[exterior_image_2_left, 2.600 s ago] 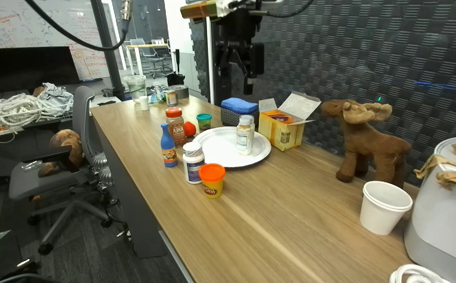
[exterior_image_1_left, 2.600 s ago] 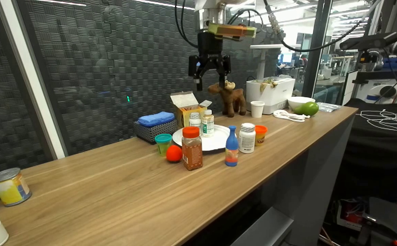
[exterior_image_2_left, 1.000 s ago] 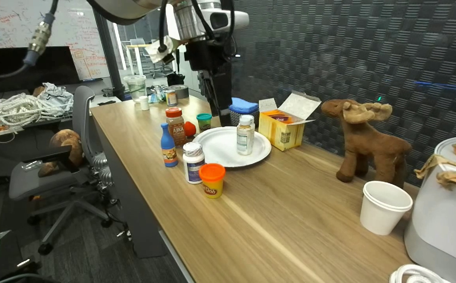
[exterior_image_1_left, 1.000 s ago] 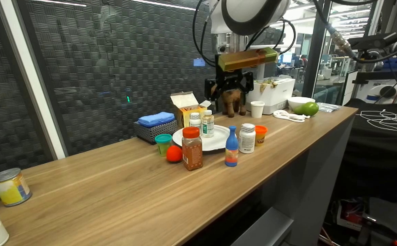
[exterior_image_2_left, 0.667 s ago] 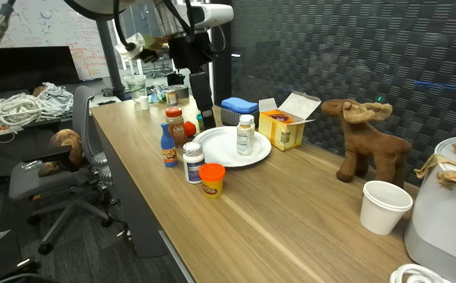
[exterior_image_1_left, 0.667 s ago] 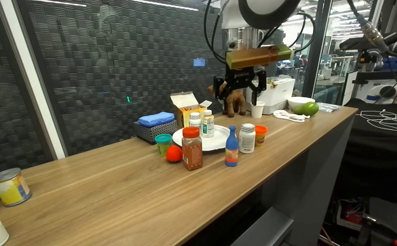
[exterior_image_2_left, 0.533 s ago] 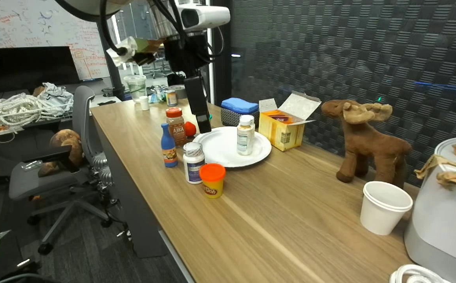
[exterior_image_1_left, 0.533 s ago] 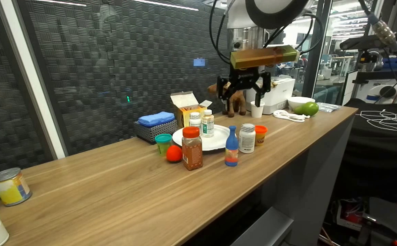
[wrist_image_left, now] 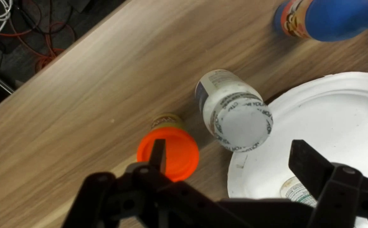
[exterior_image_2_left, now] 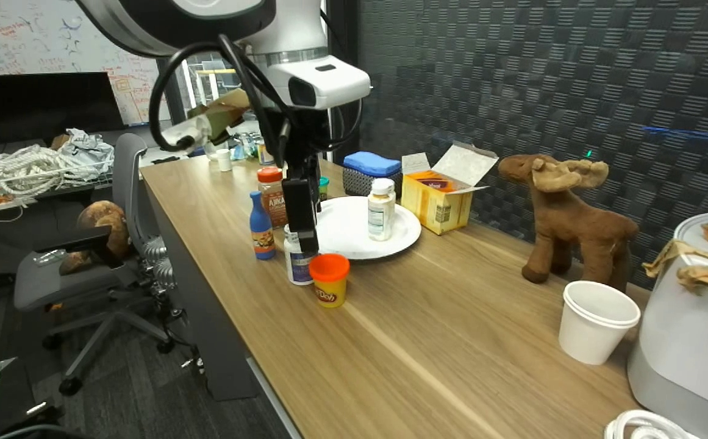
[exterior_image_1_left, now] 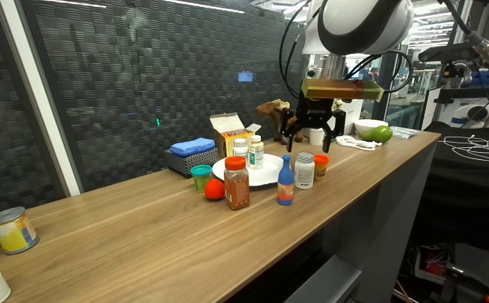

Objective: Put all the items surrounding the plate on to the plate.

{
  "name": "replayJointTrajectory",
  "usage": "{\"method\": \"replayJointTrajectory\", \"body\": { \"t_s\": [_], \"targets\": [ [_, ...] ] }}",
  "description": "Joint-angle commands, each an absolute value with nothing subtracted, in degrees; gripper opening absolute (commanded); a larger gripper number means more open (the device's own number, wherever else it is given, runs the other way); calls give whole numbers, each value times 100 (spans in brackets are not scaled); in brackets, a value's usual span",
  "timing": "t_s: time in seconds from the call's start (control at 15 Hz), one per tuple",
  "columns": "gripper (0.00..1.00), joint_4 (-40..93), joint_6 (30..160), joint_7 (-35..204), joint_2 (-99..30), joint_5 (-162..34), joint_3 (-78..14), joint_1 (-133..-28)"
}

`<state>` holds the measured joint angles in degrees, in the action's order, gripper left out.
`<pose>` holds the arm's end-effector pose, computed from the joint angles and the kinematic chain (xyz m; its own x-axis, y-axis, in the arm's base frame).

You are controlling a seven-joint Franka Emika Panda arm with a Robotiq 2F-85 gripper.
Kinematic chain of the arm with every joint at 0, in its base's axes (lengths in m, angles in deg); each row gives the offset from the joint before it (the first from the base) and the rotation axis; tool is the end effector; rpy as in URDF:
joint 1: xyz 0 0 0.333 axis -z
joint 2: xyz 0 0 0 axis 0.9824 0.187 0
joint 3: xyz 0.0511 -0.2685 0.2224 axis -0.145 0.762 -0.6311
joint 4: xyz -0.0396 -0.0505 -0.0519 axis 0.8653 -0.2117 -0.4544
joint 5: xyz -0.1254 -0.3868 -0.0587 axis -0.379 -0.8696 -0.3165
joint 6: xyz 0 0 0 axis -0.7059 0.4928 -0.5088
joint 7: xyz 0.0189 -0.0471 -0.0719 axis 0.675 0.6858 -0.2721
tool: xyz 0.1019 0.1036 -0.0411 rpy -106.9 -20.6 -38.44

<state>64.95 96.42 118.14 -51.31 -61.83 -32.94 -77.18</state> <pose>0.5408 -0.0474 0.3467 0.7263 -0.6818 0.0874 -0.6796 -0.7313 -0.0574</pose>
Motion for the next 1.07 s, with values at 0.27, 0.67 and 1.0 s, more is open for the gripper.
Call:
{"method": "replayJointTrajectory", "body": {
  "t_s": [0.27,0.67,1.0],
  "targets": [
    [100,6602,9601,11337,-5316,-5826,-3335,-7695],
    [74,6422,9418,11306,-5137,-5877,-3445,-7771],
    [35,6356,9346,11715,-5101,-6342,-3478,-7788]
  ]
}}
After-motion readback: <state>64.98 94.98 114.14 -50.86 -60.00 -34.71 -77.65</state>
